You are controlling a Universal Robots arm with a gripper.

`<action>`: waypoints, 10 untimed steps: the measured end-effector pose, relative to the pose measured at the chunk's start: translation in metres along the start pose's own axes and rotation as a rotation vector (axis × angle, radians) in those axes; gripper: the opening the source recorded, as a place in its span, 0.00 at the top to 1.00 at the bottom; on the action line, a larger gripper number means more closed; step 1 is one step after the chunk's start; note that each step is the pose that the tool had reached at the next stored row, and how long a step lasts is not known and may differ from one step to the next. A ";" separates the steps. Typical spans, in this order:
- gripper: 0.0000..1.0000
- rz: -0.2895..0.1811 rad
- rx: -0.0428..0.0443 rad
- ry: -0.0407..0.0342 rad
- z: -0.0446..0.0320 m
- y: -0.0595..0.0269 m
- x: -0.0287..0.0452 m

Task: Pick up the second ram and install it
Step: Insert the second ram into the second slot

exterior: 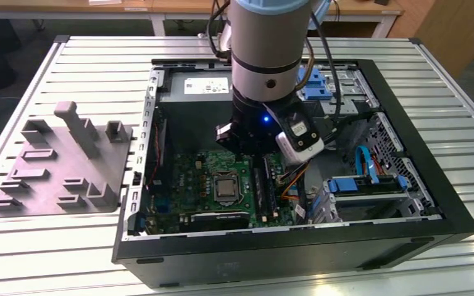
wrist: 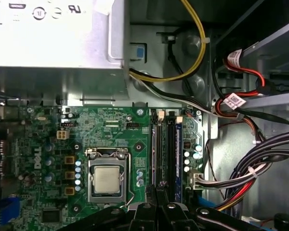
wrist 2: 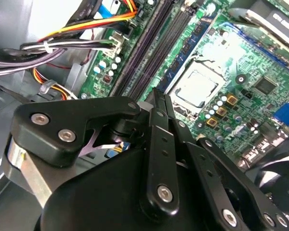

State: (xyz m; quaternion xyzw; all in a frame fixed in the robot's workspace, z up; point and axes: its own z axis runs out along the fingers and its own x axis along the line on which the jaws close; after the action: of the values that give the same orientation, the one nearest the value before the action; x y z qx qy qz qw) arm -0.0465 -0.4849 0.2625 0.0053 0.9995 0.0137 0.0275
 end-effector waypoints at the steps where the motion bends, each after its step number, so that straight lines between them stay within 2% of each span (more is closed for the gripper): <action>1: 0.89 0.000 0.0000 0.0004 0.0007 0.0000 -0.0014; 10: 0.89 0.000 -0.0001 0.0049 0.0148 -0.0010 -0.0031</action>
State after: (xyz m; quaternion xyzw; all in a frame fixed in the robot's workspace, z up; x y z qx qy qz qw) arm -0.0426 -0.4856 0.2478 0.0053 0.9996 0.0138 0.0251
